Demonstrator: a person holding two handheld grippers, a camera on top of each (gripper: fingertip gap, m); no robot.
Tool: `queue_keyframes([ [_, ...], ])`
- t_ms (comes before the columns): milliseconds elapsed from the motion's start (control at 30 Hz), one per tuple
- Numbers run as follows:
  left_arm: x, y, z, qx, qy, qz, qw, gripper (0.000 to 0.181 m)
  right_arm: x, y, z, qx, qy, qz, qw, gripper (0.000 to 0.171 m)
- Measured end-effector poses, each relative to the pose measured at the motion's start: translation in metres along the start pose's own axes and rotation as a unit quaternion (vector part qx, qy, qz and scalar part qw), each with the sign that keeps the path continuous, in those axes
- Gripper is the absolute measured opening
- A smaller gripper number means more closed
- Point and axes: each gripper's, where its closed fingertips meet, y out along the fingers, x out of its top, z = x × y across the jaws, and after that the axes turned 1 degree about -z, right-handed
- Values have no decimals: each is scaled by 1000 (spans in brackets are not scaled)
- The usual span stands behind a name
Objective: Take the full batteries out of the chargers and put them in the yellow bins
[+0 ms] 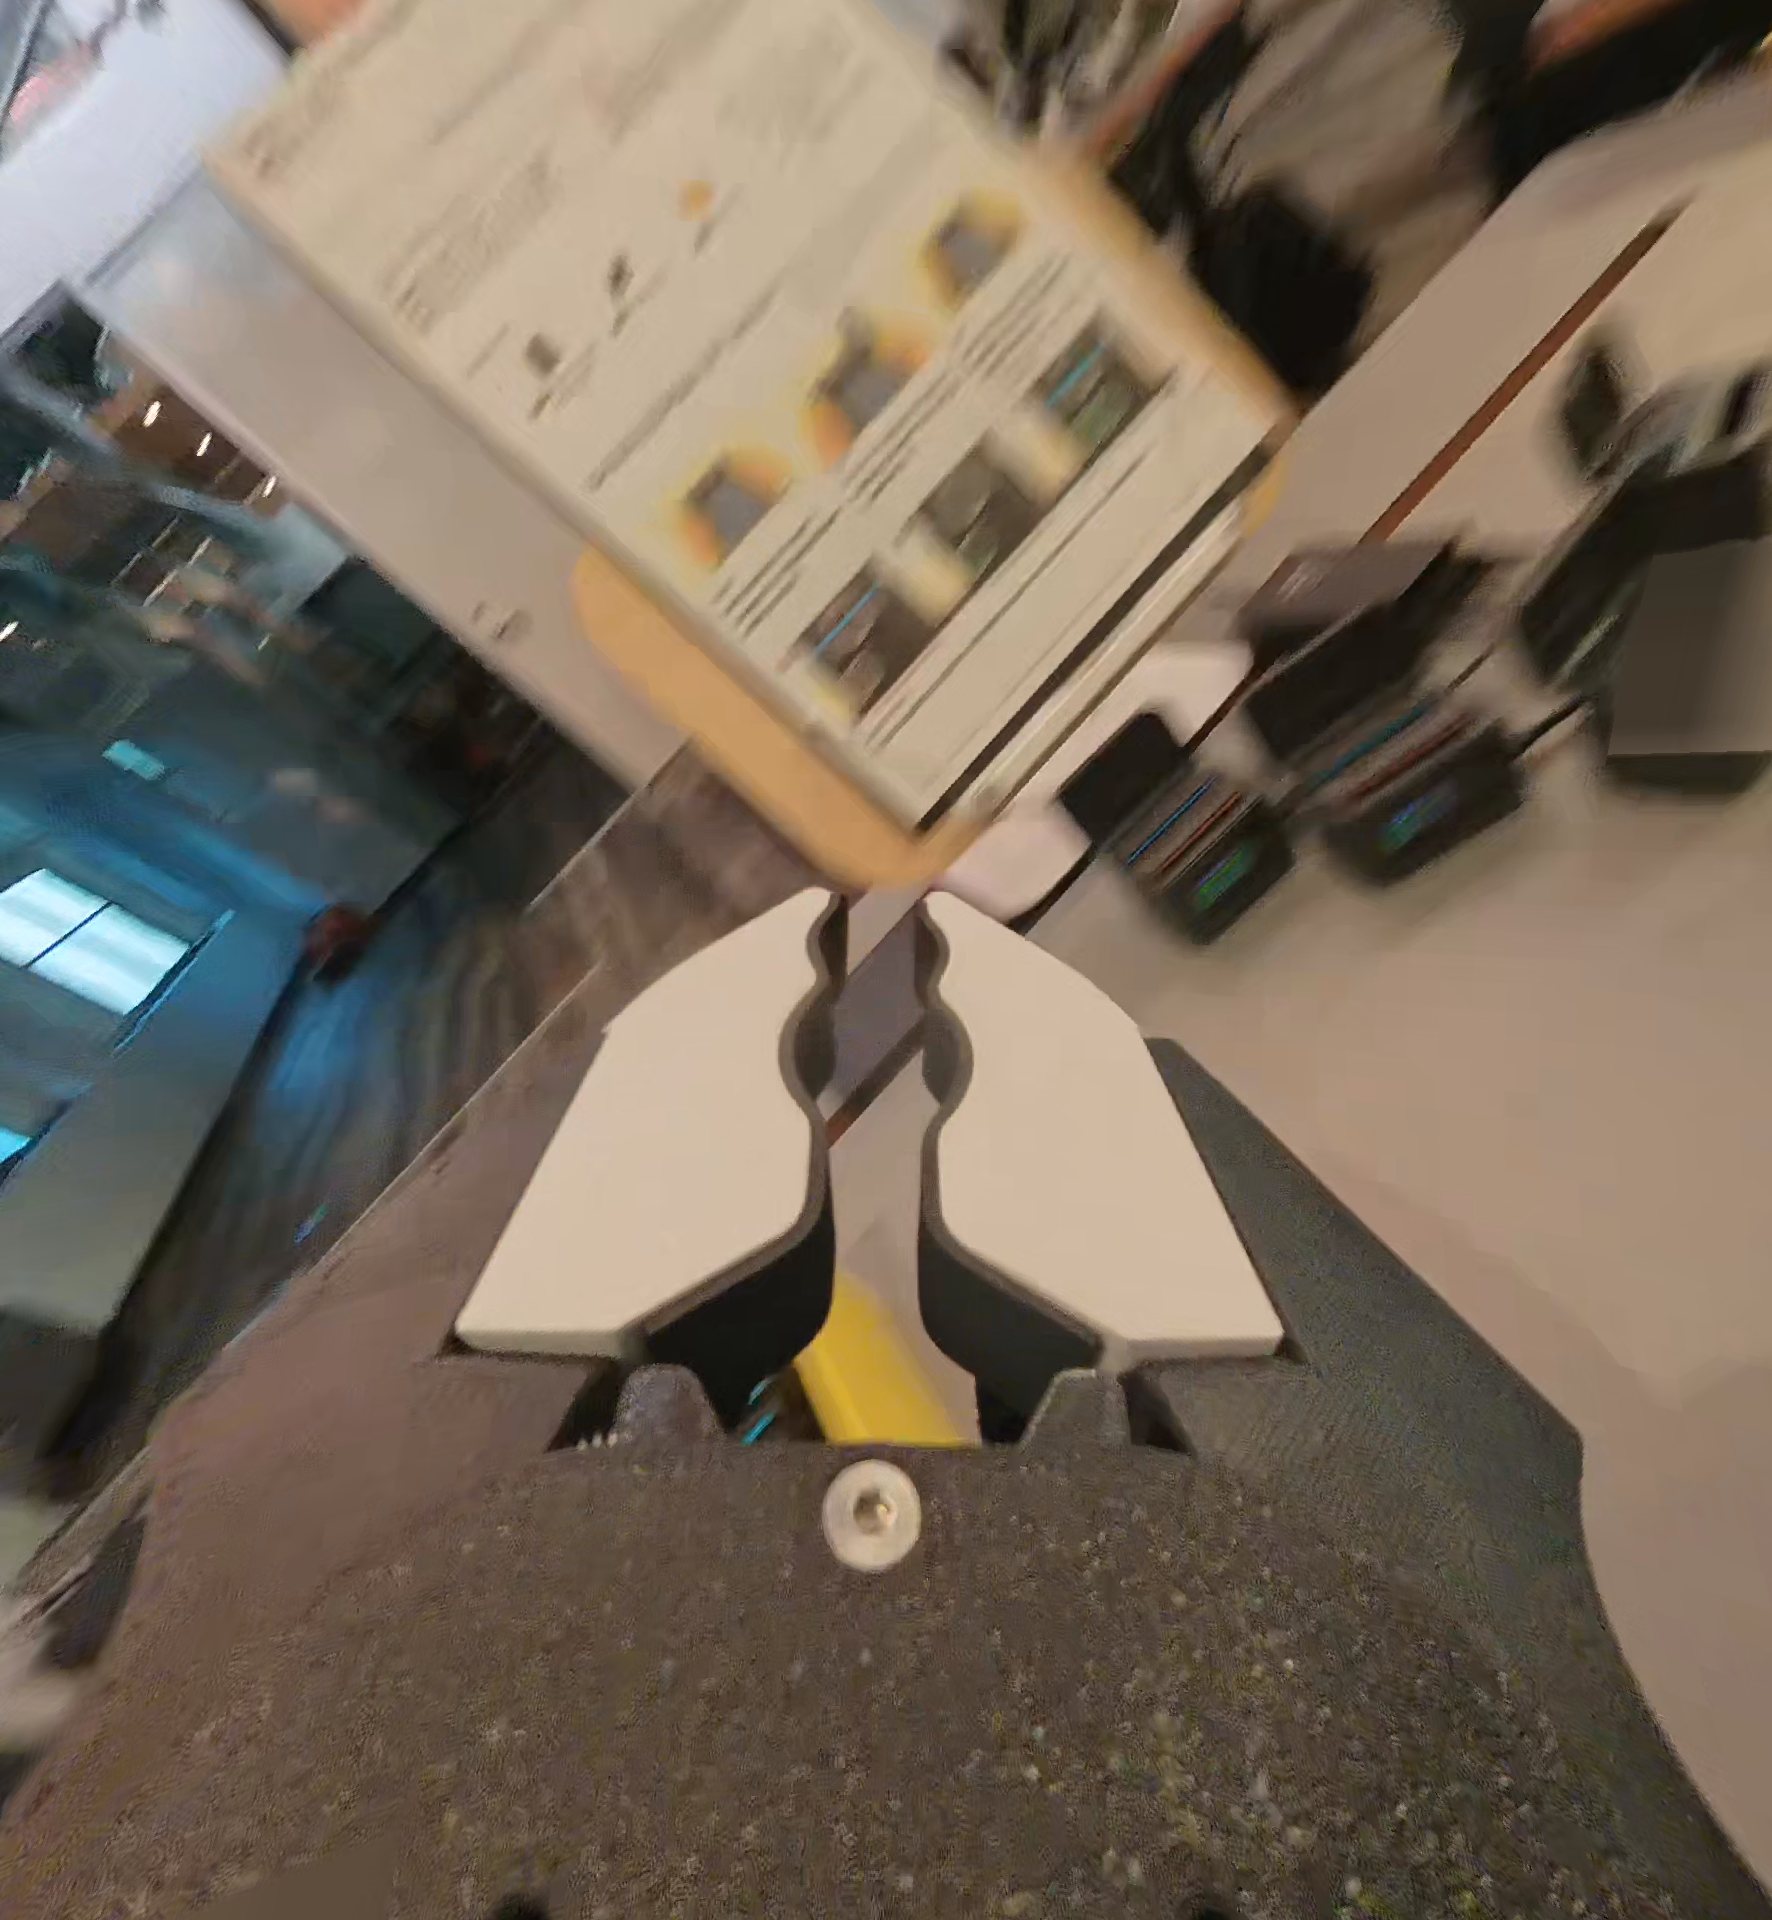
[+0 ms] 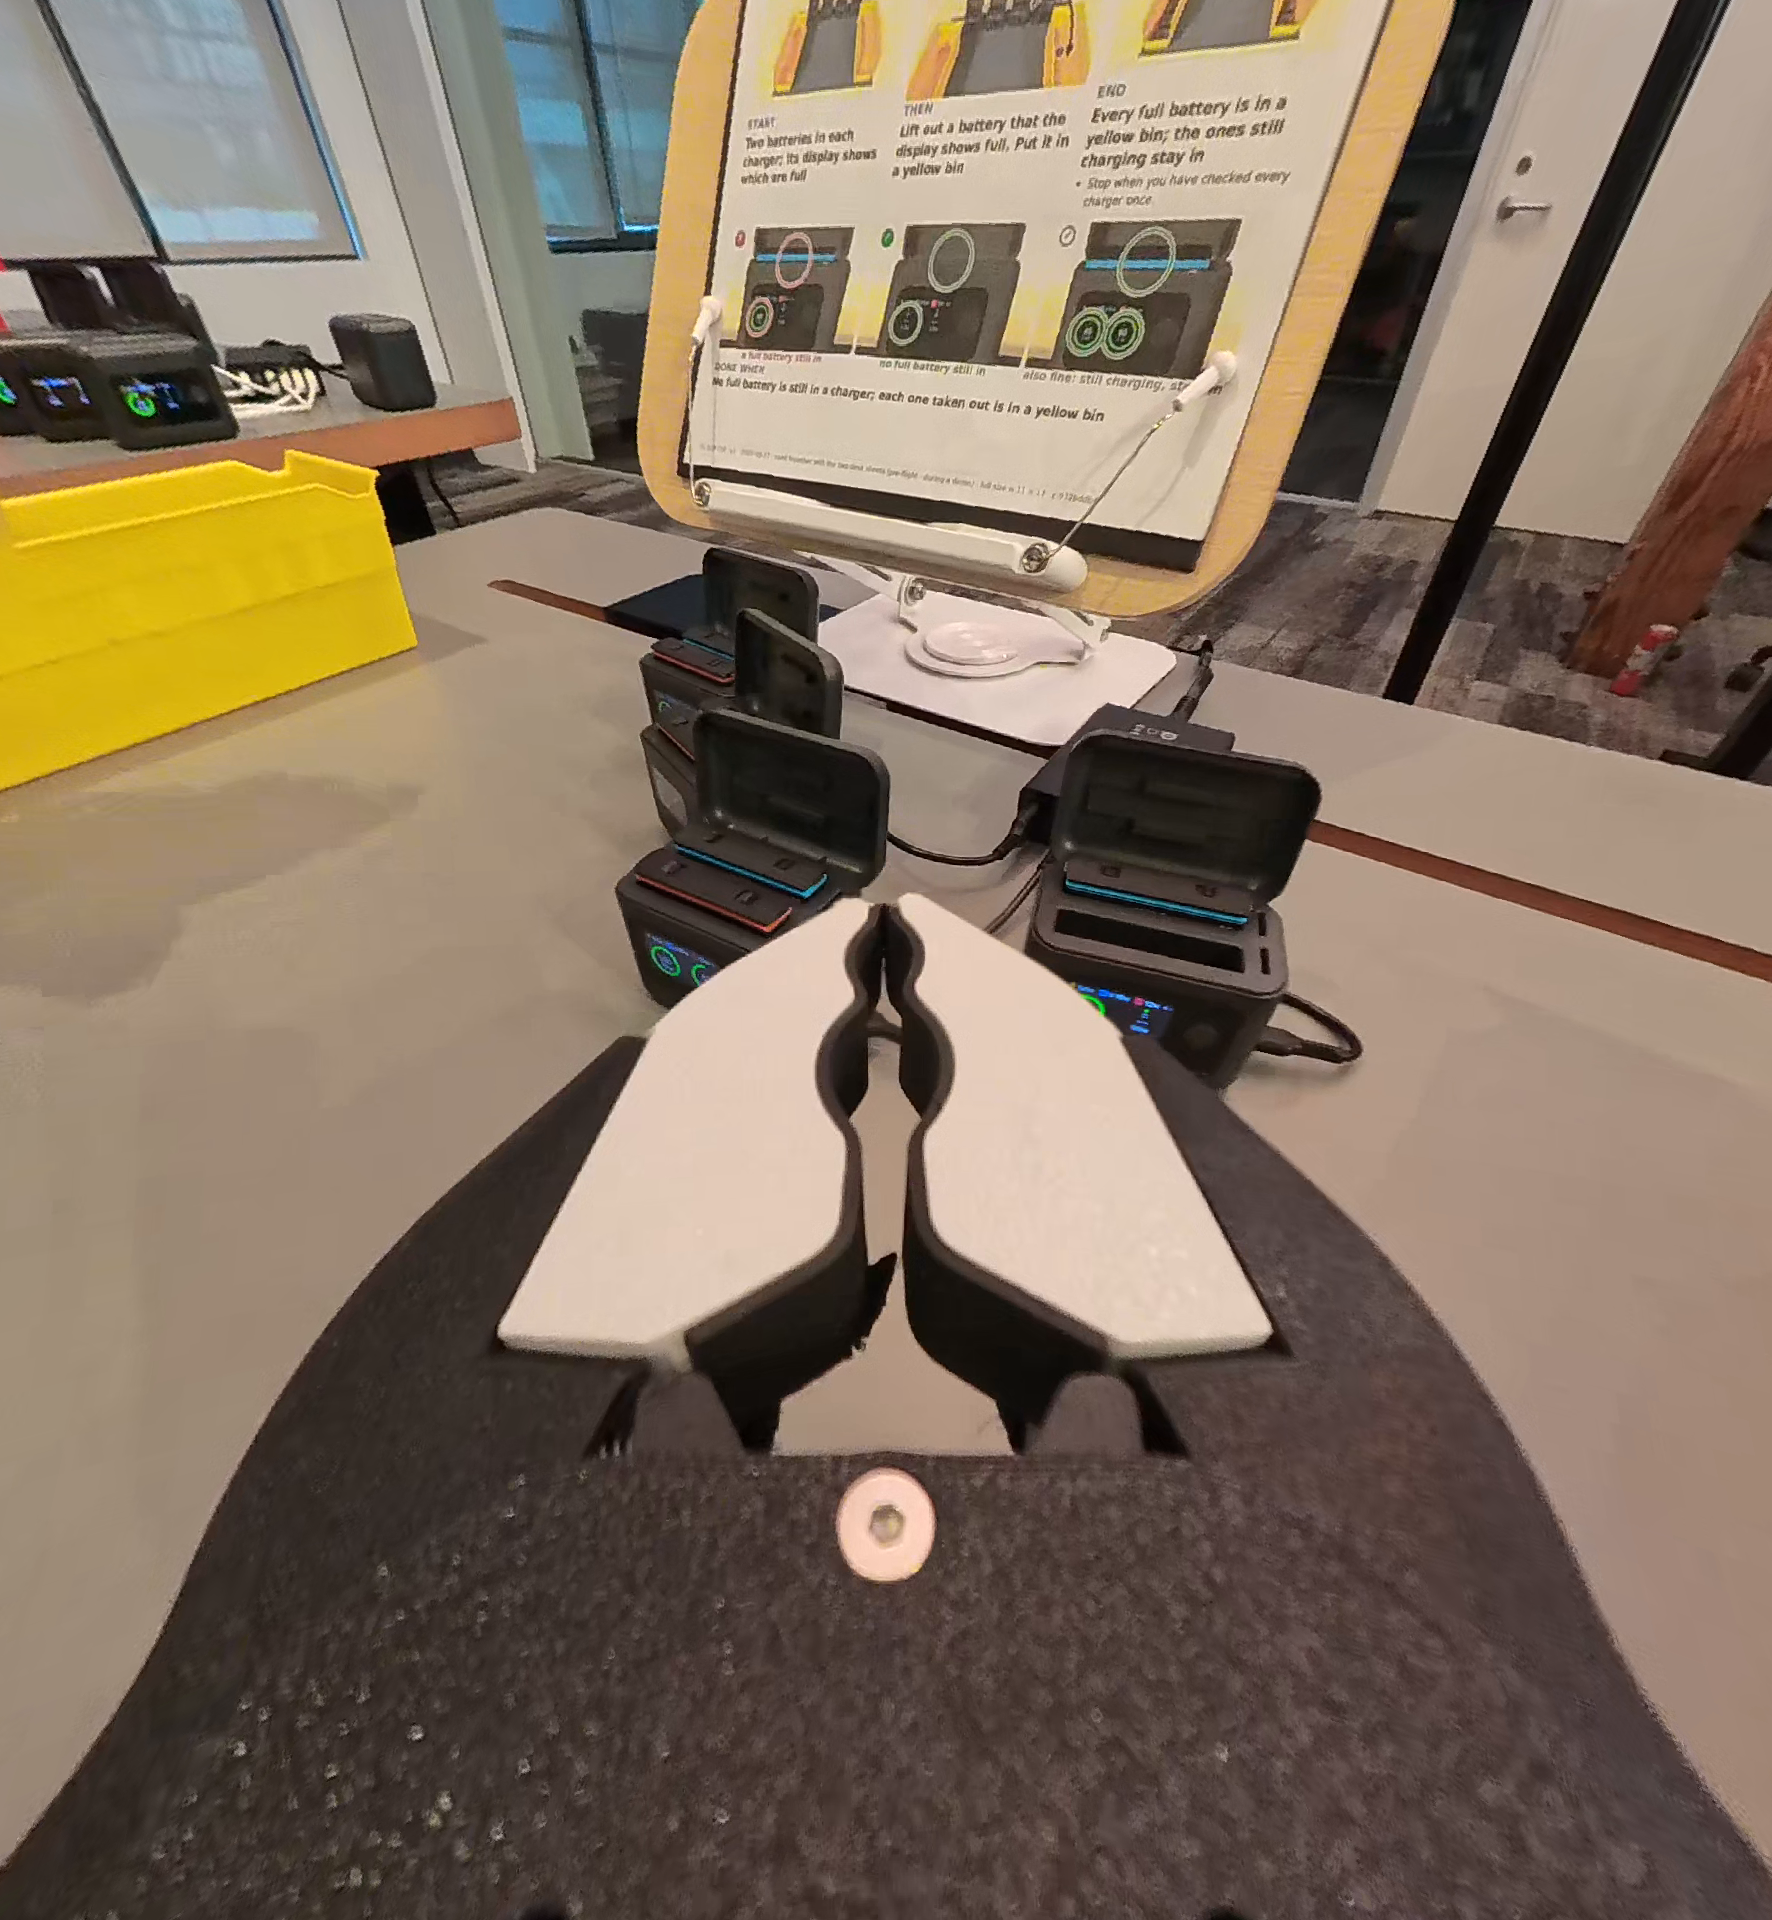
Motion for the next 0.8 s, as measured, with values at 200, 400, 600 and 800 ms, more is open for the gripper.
queue_keyframes([
  [200,-137,-21,59,-28,134,253,958,28,0,1,12,20,-25,7,999,0],
  [400,-220,-26,35,-128,213,370,895,37,-5,3,15,26,-31,17,999,0],
  [600,-246,-16,34,-144,232,408,871,38,-11,5,17,31,-38,29,998,0],
  [800,-248,-13,38,-118,260,407,868,30,-10,3,17,28,-42,28,998,0],
])
